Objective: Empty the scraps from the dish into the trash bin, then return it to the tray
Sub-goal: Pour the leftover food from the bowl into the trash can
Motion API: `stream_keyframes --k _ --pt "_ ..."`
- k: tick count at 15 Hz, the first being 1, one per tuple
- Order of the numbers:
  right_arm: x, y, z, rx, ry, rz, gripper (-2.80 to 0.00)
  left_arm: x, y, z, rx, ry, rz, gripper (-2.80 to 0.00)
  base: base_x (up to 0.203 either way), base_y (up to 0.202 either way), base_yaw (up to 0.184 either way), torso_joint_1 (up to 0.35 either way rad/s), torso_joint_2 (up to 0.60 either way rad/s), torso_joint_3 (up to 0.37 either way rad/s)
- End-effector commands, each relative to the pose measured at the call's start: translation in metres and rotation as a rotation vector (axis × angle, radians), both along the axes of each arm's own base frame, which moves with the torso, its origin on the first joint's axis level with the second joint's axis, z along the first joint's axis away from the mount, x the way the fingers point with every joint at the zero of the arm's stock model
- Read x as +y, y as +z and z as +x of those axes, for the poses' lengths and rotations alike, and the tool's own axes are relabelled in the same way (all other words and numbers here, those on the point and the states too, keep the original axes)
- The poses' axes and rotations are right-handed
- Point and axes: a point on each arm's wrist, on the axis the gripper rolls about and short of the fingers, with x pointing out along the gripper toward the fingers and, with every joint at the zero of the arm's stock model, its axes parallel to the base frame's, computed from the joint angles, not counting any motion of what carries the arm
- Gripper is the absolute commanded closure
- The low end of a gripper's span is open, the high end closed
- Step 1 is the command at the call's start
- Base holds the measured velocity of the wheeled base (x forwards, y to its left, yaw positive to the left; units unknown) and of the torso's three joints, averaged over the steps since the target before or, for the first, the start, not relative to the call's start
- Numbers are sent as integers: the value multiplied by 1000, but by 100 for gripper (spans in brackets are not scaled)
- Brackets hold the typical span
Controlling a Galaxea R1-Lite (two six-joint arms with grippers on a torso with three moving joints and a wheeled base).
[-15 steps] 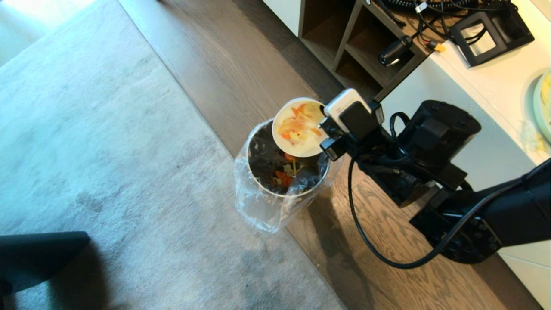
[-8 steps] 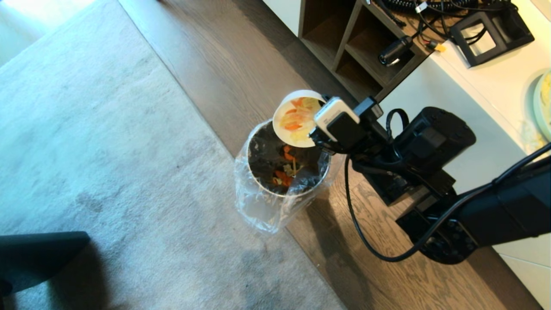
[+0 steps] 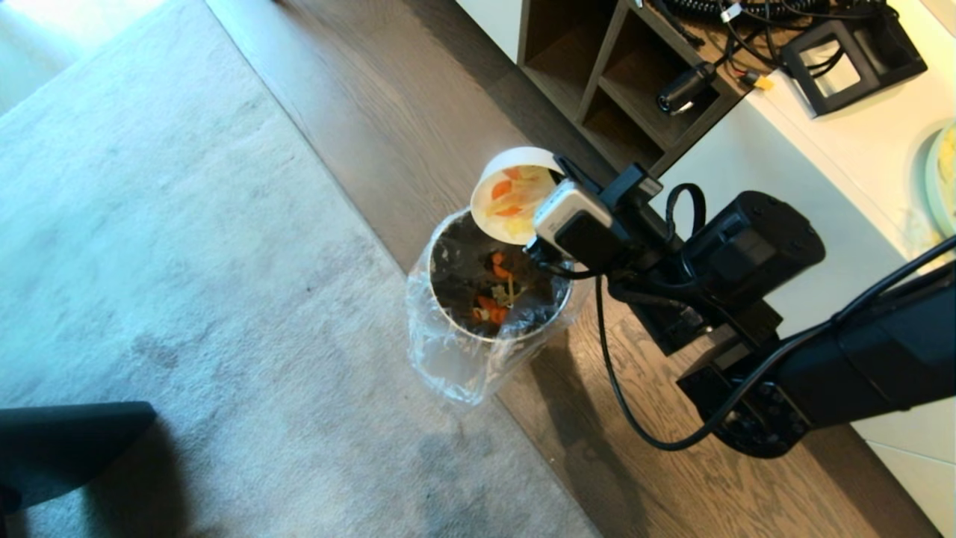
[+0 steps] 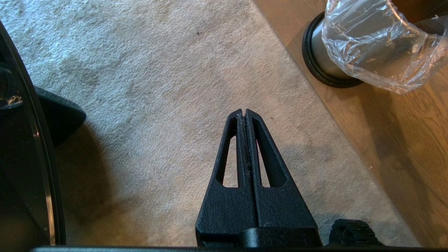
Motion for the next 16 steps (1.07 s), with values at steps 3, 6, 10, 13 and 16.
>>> stream_keyframes --k 3,6,10,13,16 --pt "0 2 -1 -45 -34 -34 0 0 0 0 -1 0 -1 0 0 0 0 0 0 0" --pt "-2 6 -3 -88 -62 -54 0 0 0 0 -1 1 -1 0 0 0 0 0 0 0" --pt "-2 7 -3 -117 -93 -93 0 0 0 0 -1 0 -1 0 0 0 0 0 0 0" --pt "-3 12 -5 -130 -94 -83 0 0 0 0 -1 1 -1 0 0 0 0 0 0 0" --pt "2 15 -12 -135 -67 -72 0 0 0 0 -1 1 -1 0 0 0 0 0 0 0"
